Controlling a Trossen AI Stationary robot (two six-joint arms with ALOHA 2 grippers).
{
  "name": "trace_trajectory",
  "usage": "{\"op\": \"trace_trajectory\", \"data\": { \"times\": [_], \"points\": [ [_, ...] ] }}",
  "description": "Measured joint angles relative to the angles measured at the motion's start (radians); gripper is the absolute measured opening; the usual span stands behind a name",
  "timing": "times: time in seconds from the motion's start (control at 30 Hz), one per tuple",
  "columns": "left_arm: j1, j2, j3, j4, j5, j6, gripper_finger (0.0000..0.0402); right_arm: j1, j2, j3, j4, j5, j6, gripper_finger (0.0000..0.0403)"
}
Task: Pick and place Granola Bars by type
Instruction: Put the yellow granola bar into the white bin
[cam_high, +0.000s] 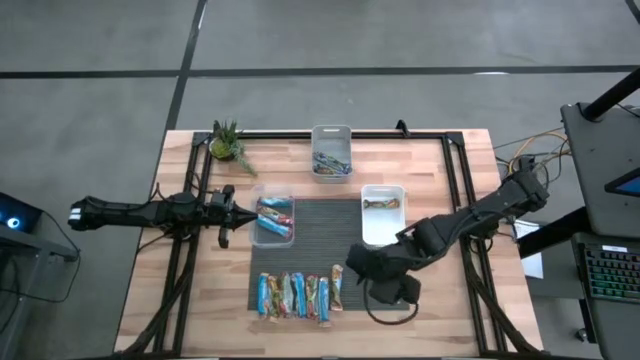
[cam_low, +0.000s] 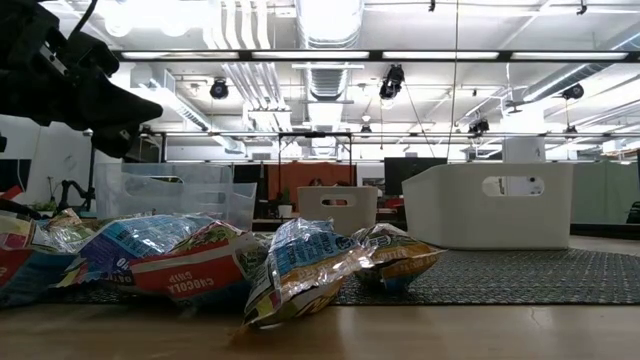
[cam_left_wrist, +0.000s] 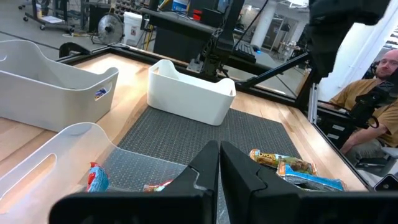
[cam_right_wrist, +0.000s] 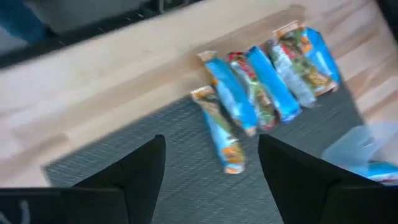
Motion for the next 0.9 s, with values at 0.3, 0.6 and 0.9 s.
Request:
{"op": "trace_trajectory", "data": {
  "times": [0.3, 0.6, 0.9],
  "points": [
    [0.0, 0.0, 0.0, 0.0, 0.0, 0.0, 0.0, -0.001, 0.084, 0.11, 0.002, 0.037, -0.129, 0.0248],
    [0.0, 0.0, 0.0, 0.0, 0.0, 0.0, 0.0, -0.013, 0.185, 0.176, -0.011, 0.034, -0.168, 0.0237],
    [0.0, 0.0, 0.0, 0.0, 0.0, 0.0, 0.0, -0.03, 0.285, 0.184, -0.015, 0.036, -0.205, 0.0234]
  ]
}}
